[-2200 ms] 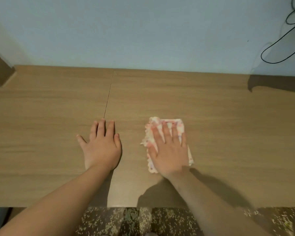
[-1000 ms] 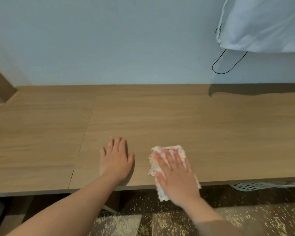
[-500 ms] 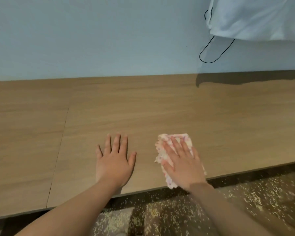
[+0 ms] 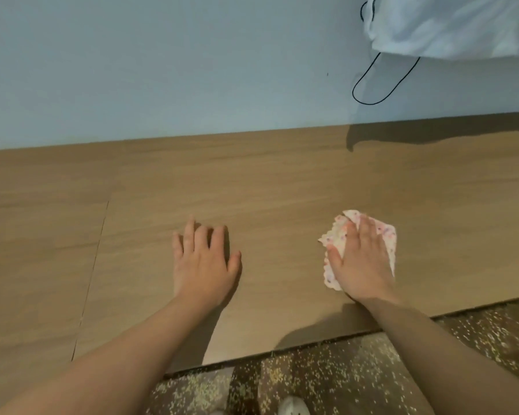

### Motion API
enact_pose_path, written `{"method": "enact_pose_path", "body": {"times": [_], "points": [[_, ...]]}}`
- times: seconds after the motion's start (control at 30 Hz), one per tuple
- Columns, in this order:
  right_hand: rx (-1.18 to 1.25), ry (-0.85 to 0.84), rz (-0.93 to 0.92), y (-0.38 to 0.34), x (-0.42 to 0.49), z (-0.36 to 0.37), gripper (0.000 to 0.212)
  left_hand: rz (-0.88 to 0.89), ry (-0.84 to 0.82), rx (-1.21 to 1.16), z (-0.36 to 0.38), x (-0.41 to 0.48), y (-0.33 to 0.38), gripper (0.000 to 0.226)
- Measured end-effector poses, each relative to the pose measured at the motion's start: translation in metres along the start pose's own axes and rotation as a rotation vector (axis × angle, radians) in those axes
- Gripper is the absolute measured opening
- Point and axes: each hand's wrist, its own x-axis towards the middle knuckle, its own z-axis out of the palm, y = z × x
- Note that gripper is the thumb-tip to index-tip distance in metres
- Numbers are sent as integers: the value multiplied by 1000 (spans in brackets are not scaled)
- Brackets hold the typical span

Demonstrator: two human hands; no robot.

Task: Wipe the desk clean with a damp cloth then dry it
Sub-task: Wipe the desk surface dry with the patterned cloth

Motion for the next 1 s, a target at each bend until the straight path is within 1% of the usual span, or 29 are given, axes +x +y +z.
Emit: {"method": "enact_pose_path", "body": {"times": [0.07,0.1,0.13,0.17,0.23,0.3,0.33,0.37,0.43,0.47,0.53,0.57,0.6,0.63,0.67,0.73,0.77,0.8,0.83,0.87,0.9,0.93,0.97,1.0], "points": [[52,21,146,8,18,-1,69,-80,-39,-78,6,17,13,59],[55,27,179,3,23,0,68,-145,-74,-104,10,23,20,59],[51,34,161,-5,24,0,68,-200,-95,-103,14,26,25,58],[32,39,61,-18,22,1,68,-233,-96,-79,18,28,29,57],[25,39,-325,-50,5,1,68,-258,-71,-30,23,28,31,56],[9,-28,-675,-68,-10,10,67,-269,-60,0,24,26,32,56],[-27,7,-765,-64,-4,12,66,-274,-51,10,24,27,32,56],[-44,67,-748,-52,8,12,64,-281,-40,14,24,27,33,56],[-38,161,-549,-16,48,8,62,-285,-23,13,24,27,34,56],[-33,138,-382,5,71,4,61,-285,-18,11,25,26,35,56],[36,36,-60,32,107,-9,60,-281,-17,11,25,26,35,57],[71,35,27,32,118,-9,59,-281,-22,13,25,27,34,57],[103,54,62,21,120,-9,59,-284,-25,15,26,27,34,57],[110,88,23,4,113,-9,57,-286,-25,18,26,27,34,57],[80,131,-79,-17,99,-4,55,-286,-22,18,25,27,34,57],[19,159,-418,-61,53,9,54,-283,-24,10,24,26,35,56],[33,119,-586,-75,31,15,54,-282,-25,2,23,26,35,55],[62,61,-767,-78,20,15,54,-281,-20,-6,23,26,36,55],[181,-98,-911,-76,22,8,54,-280,-16,-9,23,25,35,54],[341,-279,-998,-68,38,6,55,-280,-13,-8,23,25,35,54],[442,-312,-956,-57,62,5,55,-282,-13,-4,23,25,34,53],[392,-192,-742,-45,90,1,55,-283,-14,-2,24,25,34,53],[260,-80,-394,-33,121,-5,54,-286,-11,-4,24,26,34,53],[154,6,-151,-25,145,-10,53,-290,-10,-7,24,25,34,54]]}}
